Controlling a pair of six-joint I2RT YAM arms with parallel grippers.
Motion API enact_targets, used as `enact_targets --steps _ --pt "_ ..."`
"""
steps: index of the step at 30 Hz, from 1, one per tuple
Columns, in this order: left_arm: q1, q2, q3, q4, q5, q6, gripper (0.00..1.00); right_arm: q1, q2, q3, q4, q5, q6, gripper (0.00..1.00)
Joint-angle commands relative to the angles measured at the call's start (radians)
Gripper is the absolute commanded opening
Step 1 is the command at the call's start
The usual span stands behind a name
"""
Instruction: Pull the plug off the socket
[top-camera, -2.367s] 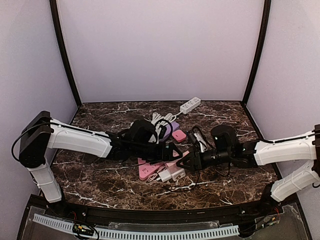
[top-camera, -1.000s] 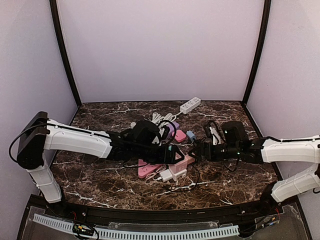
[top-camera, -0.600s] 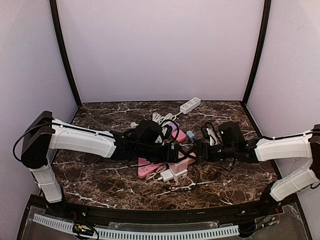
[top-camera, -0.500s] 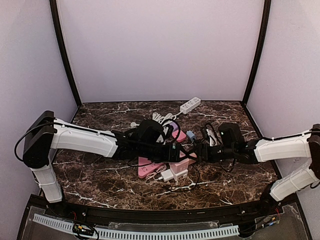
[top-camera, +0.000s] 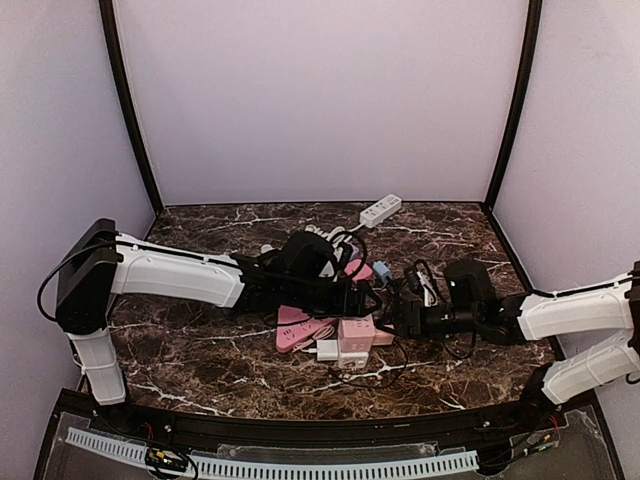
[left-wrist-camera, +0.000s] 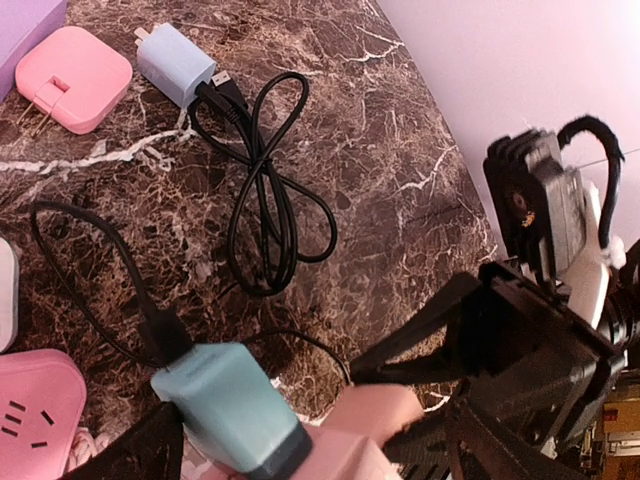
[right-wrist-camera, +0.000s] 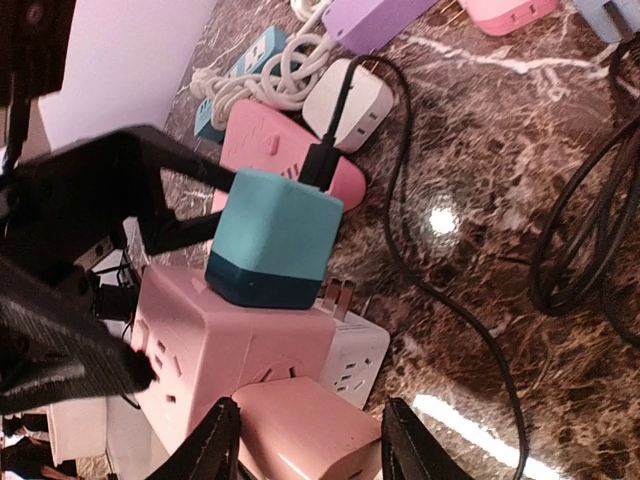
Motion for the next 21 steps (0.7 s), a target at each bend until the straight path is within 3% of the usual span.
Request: enact_targets --steps 1,8,13,21 --pt "0.011 -0.005 0.040 0.012 0.004 0.042 0.90 0.074 -0.031 -0.022 -0.036 -0.035 0.030 0.46" --pt "0.014 -0.065 0.043 -0.135 -0.087 0.122 0.90 0.131 -0.088 -0.028 -0.080 -0.036 0.043 0.44" --pt "0.015 -0.148 0.012 -0.261 -0.207 0.176 0.92 0.174 -0.147 -0.007 -0.200 0.028 -0.051 0.44" --pt "0.015 -0.292 -0.132 -0.311 -0.229 0.149 0.94 0.175 -0.329 -0.001 -0.301 0.095 -0.337 0.66"
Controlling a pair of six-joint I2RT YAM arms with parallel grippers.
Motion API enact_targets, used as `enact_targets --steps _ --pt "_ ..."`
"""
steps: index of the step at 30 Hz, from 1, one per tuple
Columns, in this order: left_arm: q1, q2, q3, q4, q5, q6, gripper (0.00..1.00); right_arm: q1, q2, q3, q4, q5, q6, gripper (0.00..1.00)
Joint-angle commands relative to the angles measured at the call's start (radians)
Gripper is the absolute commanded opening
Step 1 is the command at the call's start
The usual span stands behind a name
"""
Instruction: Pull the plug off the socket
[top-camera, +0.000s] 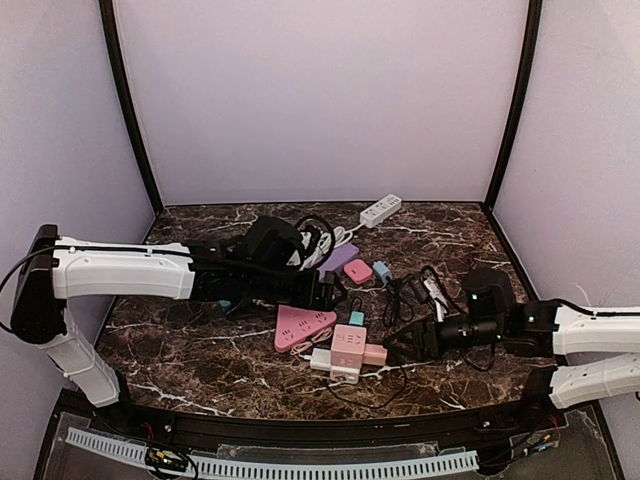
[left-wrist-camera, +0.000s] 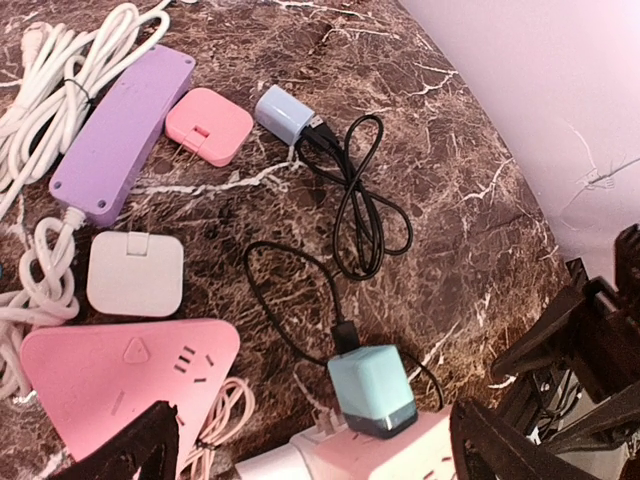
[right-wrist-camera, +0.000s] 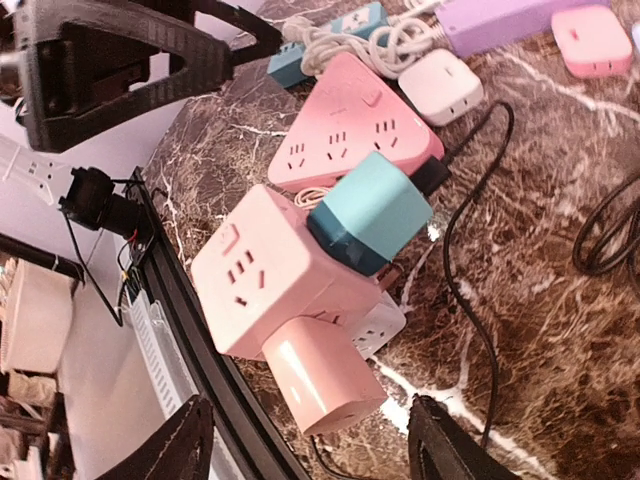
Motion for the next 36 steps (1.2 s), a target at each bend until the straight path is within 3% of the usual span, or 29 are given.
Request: enact_targets --steps 1,3,7,17,20,28,36 --pt "0.005 -0.079 -0.086 -0.076 -0.021 -0.009 0.94 0.007 -0.054 0.023 -0.055 0.027 -0.228 0.67" --pt "0.004 -0.097 -0.105 -0.075 -0.009 -0.022 0.94 0.007 -0.052 0.040 -0.065 0.021 -0.296 0.69" --pt "0.003 -0.119 -0.124 -0.072 0.011 -0.042 0.94 0.007 -0.005 0.082 -0.085 -0.004 -0.409 0.83" --pt "0.003 -0.101 -0.123 -0.060 0.046 -0.053 0.94 0.067 0.169 0.126 -0.063 -0.001 -0.488 0.79" --pt "0.004 -0.096 -0.125 -0.054 0.046 -0.056 0.94 0.085 0.214 0.124 -0.024 0.005 -0.482 0.76" --pt "0.004 -0.092 -0.129 -0.050 0.062 -0.058 0.94 0.137 0.277 0.144 0.021 0.054 -0.458 0.51" --pt "-0.010 -0.110 -0.161 -0.030 0.074 -0.070 0.93 0.250 0.268 0.149 0.033 0.213 -0.375 0.42"
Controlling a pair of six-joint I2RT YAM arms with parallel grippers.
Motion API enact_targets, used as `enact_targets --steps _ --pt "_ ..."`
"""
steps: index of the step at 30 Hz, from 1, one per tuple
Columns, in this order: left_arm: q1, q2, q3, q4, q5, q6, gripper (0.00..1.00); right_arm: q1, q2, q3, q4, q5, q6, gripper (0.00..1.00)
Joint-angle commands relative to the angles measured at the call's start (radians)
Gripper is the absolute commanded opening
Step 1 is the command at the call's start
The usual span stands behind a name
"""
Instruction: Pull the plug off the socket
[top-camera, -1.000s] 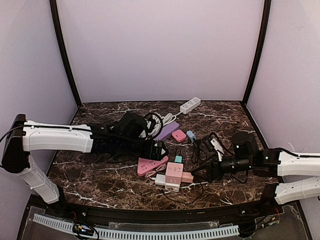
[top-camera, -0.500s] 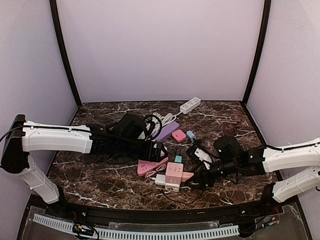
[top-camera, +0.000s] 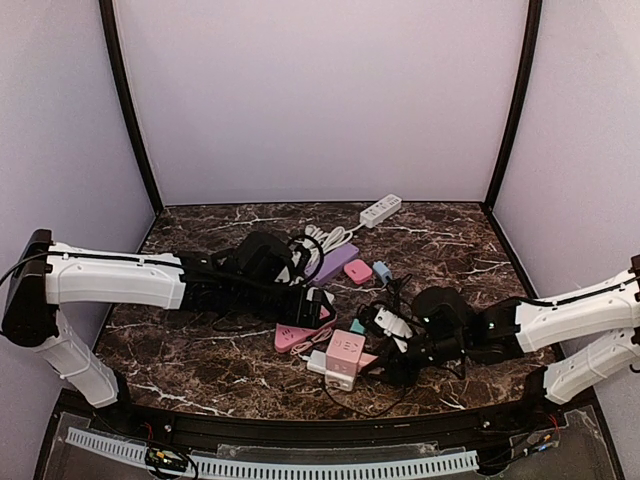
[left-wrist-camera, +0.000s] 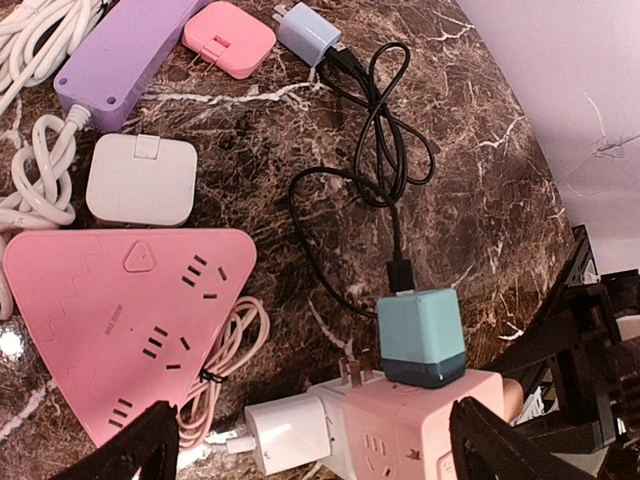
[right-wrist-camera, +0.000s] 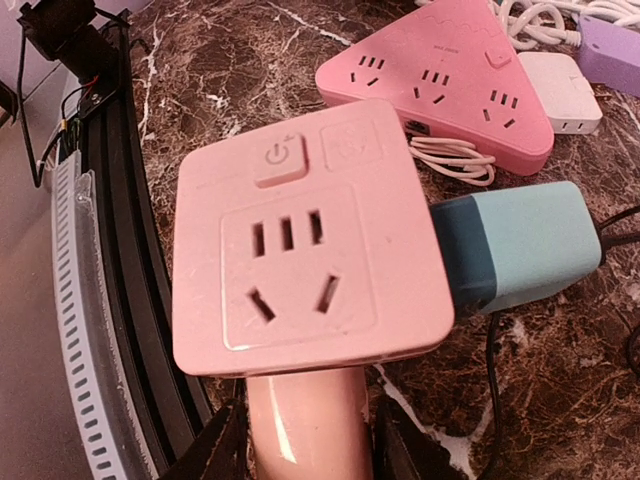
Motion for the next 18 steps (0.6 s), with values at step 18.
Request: enact_targets --steps 18 --pt "-0.086 -0.073 -0.068 0.020 -0.049 0.004 0.93 0.211 0.133 0.136 0.032 0.495 0.199 0.03"
